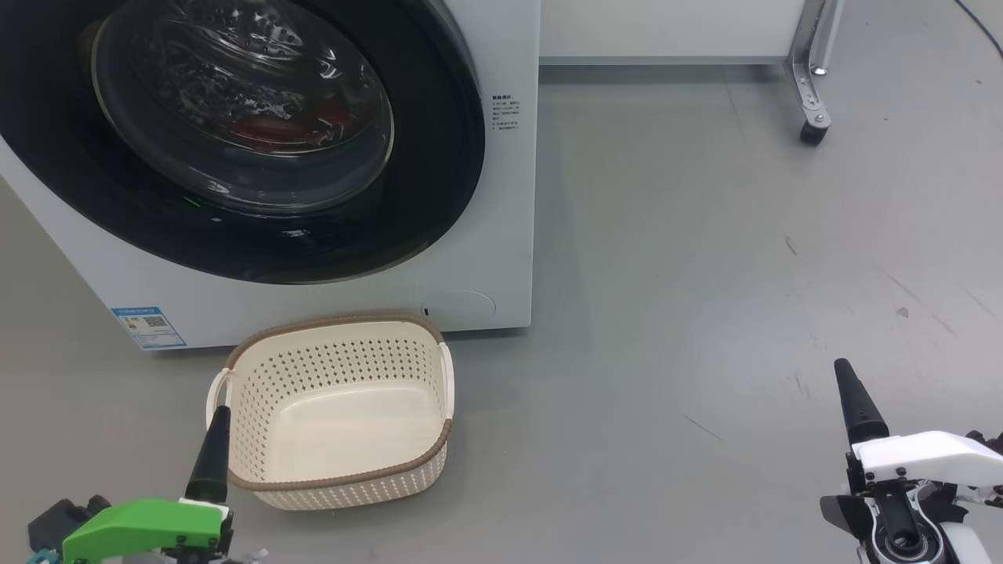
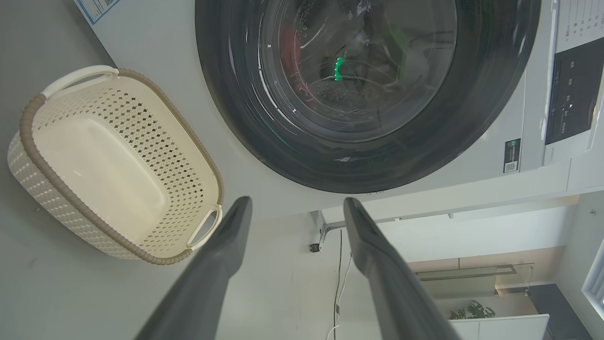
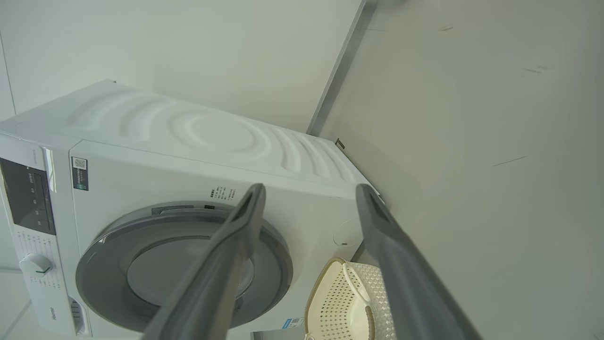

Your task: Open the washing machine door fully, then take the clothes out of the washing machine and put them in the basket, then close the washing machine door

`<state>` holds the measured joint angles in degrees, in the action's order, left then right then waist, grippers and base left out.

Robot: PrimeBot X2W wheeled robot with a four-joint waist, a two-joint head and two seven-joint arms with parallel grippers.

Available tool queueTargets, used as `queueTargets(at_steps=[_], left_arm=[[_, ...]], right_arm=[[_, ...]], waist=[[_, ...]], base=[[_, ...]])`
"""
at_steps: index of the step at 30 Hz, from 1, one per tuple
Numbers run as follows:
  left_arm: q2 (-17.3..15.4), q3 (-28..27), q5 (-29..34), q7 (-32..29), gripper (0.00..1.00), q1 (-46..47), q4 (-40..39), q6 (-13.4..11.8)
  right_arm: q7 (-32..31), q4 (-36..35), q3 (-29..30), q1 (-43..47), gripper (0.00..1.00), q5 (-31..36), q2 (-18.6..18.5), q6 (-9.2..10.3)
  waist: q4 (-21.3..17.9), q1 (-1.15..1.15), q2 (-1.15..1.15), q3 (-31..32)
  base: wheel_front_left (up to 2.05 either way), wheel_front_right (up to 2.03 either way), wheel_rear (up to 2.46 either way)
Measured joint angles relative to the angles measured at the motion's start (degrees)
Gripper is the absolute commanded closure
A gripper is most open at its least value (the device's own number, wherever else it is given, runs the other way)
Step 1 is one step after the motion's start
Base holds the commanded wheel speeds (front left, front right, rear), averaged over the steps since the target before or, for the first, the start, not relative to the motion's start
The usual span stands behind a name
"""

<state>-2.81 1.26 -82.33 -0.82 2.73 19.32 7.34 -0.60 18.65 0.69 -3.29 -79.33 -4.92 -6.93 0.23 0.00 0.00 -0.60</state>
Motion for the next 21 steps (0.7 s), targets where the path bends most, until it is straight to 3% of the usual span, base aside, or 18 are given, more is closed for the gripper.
queueTargets(at_steps=[21], left_arm=[[-2.2,3.1,17.8,4.4,0.00,3.3,2.2,0.0]], right_arm=[[4.5,2.5,-6.9,-4.1,0.00,17.5,-4.1,0.04]], waist=[[0.4,0.00,0.00,0.2]], base=[[0.00,0.00,0.00]])
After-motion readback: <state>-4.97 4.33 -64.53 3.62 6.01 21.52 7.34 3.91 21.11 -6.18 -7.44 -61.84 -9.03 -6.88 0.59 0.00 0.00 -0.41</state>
